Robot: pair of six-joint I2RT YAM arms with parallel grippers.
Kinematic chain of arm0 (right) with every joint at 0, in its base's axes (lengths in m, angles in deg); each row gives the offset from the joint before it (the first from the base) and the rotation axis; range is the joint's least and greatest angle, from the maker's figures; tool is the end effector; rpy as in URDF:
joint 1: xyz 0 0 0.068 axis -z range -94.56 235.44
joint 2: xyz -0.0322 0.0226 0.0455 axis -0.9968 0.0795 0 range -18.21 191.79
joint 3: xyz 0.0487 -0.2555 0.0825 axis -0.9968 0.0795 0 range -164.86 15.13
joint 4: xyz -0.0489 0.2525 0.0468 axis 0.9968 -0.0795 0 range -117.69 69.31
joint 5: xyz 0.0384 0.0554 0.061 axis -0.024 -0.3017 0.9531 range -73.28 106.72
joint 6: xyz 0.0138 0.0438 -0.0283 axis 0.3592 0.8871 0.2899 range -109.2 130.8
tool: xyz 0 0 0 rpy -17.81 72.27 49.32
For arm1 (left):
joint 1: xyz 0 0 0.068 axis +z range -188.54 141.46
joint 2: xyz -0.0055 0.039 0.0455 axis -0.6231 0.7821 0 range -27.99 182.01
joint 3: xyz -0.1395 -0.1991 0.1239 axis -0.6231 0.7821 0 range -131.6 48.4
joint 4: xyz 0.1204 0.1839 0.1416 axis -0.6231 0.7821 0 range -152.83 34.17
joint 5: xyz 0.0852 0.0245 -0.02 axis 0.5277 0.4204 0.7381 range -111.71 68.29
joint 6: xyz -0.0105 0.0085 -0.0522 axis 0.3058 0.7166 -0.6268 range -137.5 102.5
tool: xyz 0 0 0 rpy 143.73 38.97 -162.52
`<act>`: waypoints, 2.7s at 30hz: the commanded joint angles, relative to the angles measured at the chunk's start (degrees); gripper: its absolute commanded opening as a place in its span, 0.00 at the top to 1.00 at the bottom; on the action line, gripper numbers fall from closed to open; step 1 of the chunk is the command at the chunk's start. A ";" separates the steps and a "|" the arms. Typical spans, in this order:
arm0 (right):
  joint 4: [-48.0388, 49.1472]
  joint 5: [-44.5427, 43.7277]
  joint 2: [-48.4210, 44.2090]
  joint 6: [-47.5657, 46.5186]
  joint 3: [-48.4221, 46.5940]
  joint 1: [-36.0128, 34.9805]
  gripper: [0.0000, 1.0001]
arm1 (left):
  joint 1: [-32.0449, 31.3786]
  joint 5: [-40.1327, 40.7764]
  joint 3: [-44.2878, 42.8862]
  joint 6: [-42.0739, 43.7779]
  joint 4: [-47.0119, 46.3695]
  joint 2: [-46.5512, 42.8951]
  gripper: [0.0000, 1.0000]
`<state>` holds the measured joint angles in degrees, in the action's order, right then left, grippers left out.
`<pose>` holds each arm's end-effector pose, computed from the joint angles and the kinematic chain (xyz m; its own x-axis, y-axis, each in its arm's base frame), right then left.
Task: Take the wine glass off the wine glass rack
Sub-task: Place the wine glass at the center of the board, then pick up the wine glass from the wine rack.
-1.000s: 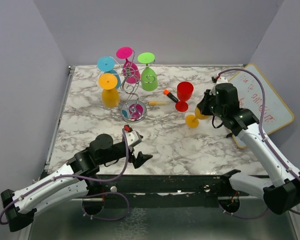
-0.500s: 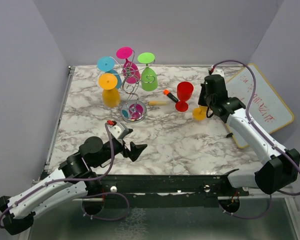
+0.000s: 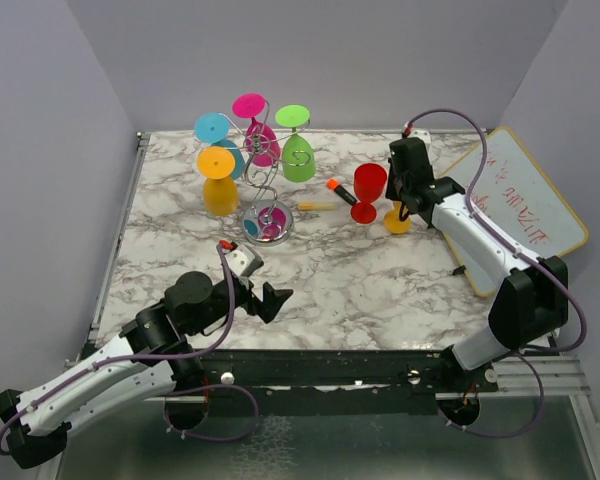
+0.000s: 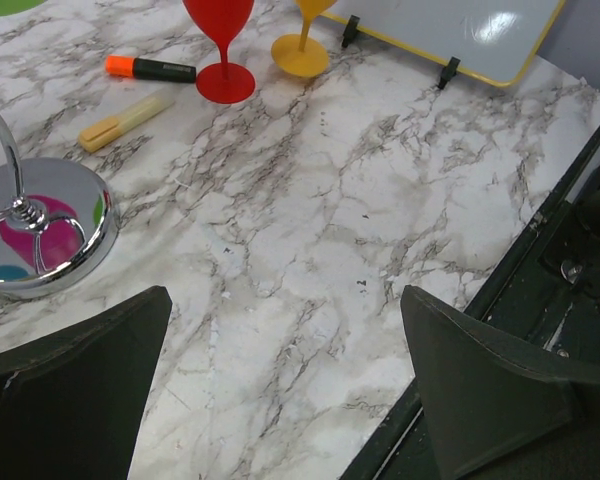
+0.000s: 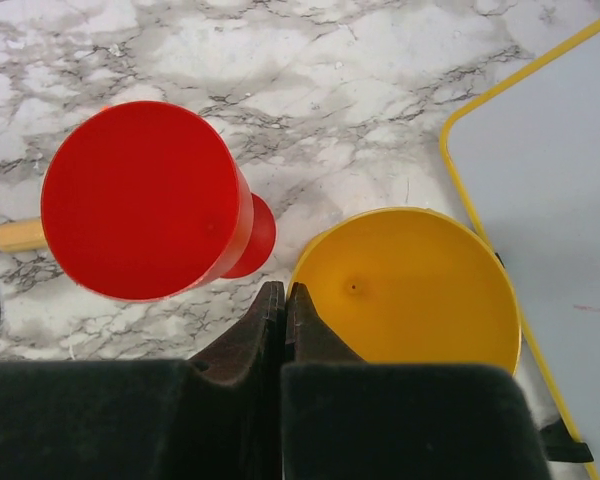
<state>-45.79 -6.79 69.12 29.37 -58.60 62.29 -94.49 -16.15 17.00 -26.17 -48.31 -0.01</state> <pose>0.3211 0.1218 0.3113 -0.5685 0.0745 -0.8193 0.1125 0.9936 0.0123 0.0786 -0.1100 0.2907 -0.2229 0.0619 -0.9729 0.7463 0.6528 -0.1294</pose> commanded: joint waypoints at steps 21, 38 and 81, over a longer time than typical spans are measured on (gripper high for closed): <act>0.90 -1.40 9.22 -3.32 -6.82 0.83 0.94 | 0.04 2.94 -1.16 1.11 1.47 -0.55 0.01; -3.24 -0.49 5.82 -2.84 -9.38 0.93 0.73 | 0.04 4.68 -1.39 0.76 2.44 0.00 0.01; 19.82 48.92 11.84 19.54 -23.91 0.99 0.49 | 0.31 10.79 -3.65 -1.64 5.07 3.31 0.01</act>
<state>-29.64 36.68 76.82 45.09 -77.68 63.05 -94.42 -6.99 14.97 -28.77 -43.44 2.79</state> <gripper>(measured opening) 0.503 0.987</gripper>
